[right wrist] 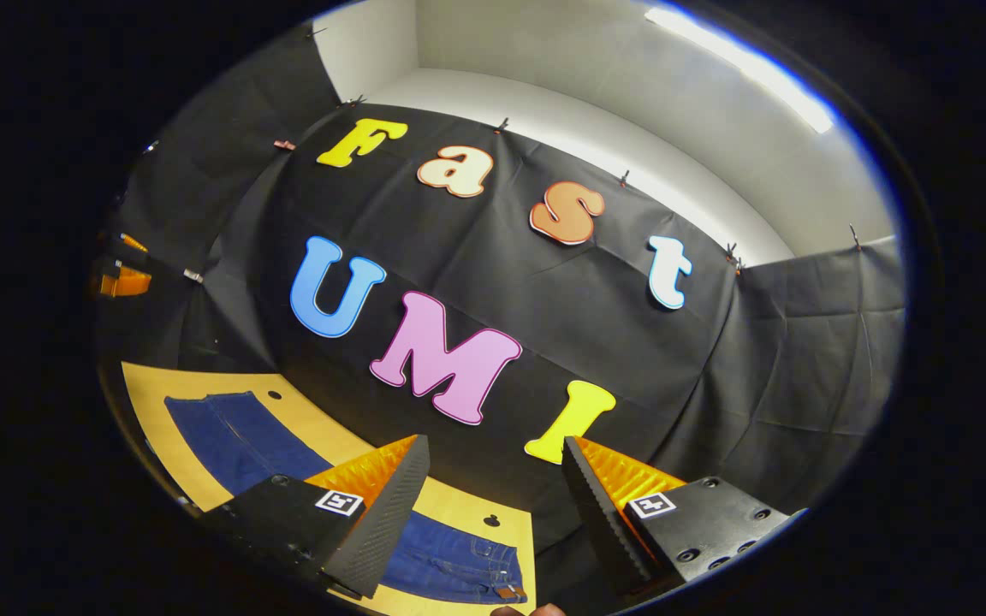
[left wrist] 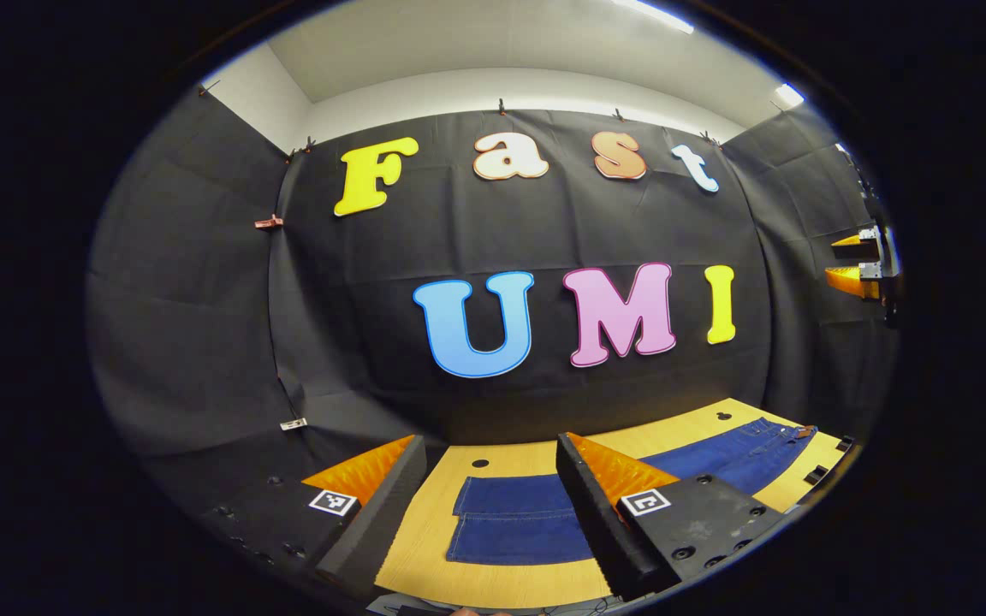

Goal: Grasp the waist and the cuffs of the jeans and fold them to make the two legs overlap; first hold the waist and fold one-third of the jeans toward the cuffs, then hold the cuffs and fold the remaining one-third in the same direction to finish folding.

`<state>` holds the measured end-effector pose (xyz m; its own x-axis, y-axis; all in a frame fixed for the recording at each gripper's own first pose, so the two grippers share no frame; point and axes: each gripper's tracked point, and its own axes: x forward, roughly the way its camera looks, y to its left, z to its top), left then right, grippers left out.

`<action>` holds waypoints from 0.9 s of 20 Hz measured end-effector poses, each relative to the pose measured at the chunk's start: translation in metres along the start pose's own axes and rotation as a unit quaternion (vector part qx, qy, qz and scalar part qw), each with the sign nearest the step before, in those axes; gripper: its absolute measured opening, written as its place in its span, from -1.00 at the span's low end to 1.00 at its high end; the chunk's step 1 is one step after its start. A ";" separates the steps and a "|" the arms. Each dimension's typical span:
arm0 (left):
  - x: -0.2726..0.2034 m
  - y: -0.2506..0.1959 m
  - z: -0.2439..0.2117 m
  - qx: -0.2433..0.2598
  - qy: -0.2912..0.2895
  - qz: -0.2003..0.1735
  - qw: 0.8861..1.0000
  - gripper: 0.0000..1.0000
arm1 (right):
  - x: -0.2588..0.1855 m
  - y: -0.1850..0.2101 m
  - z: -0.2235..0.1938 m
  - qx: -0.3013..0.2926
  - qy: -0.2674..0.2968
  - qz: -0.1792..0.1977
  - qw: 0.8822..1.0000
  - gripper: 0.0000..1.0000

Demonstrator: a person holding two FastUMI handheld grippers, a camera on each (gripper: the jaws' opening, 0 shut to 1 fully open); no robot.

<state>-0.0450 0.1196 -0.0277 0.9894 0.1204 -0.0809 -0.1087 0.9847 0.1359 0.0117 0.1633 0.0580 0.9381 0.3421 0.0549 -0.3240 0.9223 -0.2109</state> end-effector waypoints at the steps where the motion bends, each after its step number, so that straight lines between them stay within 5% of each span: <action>1: 0.001 0.001 -0.002 0.008 0.002 -0.005 1.000 0.92 | 0.000 0.001 -0.002 -0.003 0.003 0.002 1.000 0.92; 10: 0.010 0.003 -0.033 0.101 0.035 -0.052 0.993 0.95 | 0.007 -0.010 -0.050 -0.008 0.070 -0.007 0.997 0.92; 18: 0.004 0.005 -0.083 0.201 0.090 -0.110 0.969 0.96 | 0.005 -0.011 -0.103 -0.058 0.110 0.038 0.992 0.92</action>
<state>-0.0497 0.1349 -0.1089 0.9474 -0.0318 -0.3184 0.1858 0.8647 0.4667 0.0328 0.1366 -0.0402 0.9194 0.3512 -0.1773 -0.3912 0.8639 -0.3172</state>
